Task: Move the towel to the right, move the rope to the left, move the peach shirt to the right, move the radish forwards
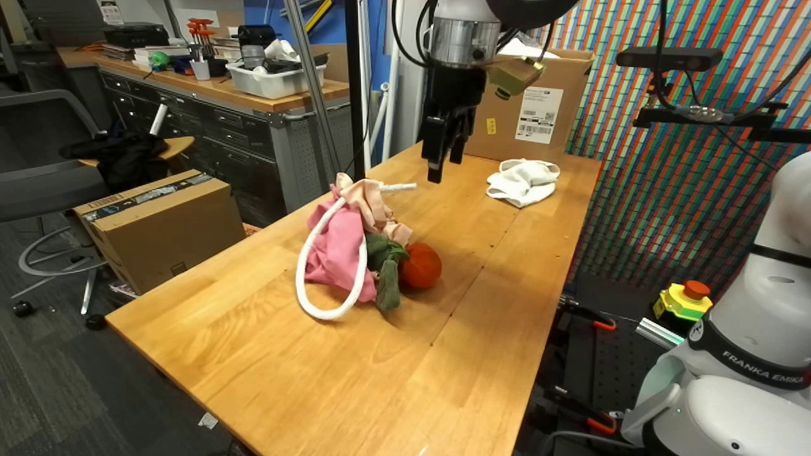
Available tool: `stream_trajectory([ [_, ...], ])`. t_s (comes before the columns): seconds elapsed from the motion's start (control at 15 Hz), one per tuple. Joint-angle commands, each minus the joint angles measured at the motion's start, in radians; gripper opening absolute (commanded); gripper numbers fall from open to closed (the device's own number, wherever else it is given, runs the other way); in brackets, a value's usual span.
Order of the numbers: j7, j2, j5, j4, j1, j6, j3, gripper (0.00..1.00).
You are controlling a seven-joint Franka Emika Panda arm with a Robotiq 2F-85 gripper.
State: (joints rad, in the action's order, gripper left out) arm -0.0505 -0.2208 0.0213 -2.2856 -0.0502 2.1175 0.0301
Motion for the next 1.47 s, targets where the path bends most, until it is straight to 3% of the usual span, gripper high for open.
stream_trajectory([
  [0.0, 0.173, 0.070, -0.065, 0.053, -0.028, -0.083, -0.003, 1.00],
  [0.4, 0.377, 0.169, 0.060, 0.113, -0.031, -0.188, 0.015, 1.00],
  [0.67, 0.411, 0.209, 0.217, 0.135, -0.027, -0.124, 0.021, 1.00],
  [0.93, 0.419, 0.237, 0.295, 0.155, -0.023, -0.056, 0.018, 1.00],
  [1.4, 0.471, 0.272, 0.220, 0.191, -0.008, 0.028, 0.013, 1.00],
])
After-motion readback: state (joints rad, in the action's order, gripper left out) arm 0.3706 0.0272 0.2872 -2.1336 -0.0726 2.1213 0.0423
